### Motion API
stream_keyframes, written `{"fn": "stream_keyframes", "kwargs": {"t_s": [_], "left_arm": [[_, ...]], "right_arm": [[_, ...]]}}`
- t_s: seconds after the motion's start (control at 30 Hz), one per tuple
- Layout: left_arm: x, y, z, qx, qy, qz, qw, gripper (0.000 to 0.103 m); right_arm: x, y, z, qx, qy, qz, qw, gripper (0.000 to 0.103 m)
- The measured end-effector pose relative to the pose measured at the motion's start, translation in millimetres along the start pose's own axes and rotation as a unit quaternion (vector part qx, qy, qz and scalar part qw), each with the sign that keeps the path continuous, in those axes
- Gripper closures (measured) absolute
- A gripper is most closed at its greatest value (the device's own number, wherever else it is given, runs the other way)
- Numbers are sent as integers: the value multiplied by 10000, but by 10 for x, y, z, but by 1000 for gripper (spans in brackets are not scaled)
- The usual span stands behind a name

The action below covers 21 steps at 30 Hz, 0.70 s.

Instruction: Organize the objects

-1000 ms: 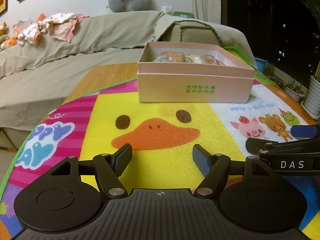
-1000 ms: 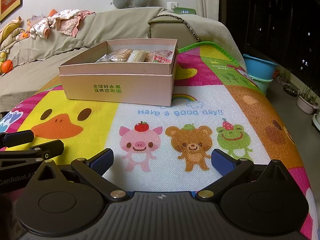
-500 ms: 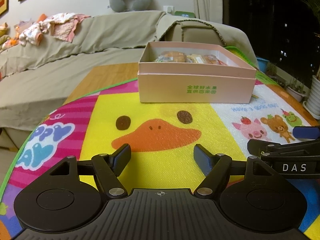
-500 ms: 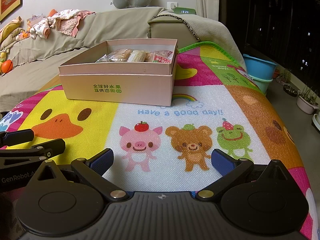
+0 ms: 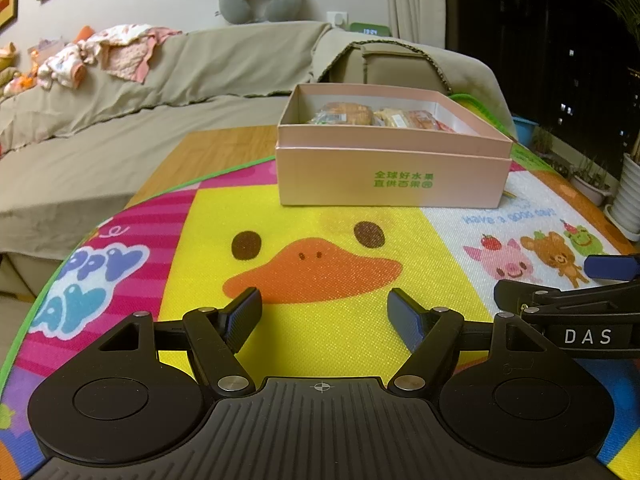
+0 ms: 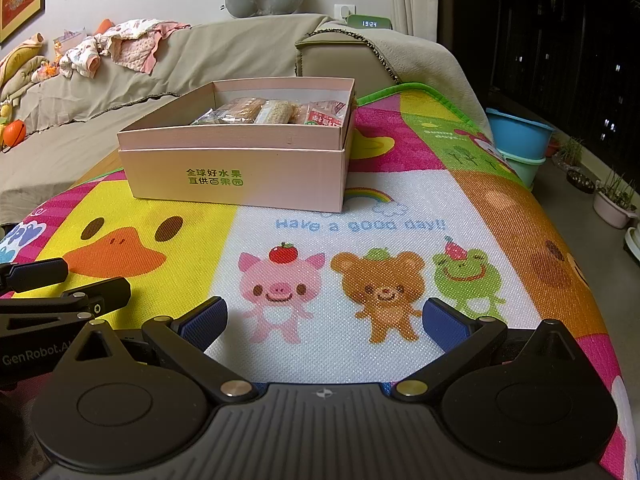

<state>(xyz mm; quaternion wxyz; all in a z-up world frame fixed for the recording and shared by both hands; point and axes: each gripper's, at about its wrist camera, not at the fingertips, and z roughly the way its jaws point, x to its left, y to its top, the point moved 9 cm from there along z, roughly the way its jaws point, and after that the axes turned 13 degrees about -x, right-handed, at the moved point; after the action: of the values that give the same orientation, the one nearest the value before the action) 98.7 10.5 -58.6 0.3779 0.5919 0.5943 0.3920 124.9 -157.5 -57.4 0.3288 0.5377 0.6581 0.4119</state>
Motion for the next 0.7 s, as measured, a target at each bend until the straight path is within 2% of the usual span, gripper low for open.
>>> {"fn": "stream_keyframes", "kwargs": {"t_s": [0.7], "left_arm": [[4, 9, -6, -4, -24, -62, 10000, 26]], "right_arm": [[-1, -3, -4, -3, -1, -2, 10000, 0]]}}
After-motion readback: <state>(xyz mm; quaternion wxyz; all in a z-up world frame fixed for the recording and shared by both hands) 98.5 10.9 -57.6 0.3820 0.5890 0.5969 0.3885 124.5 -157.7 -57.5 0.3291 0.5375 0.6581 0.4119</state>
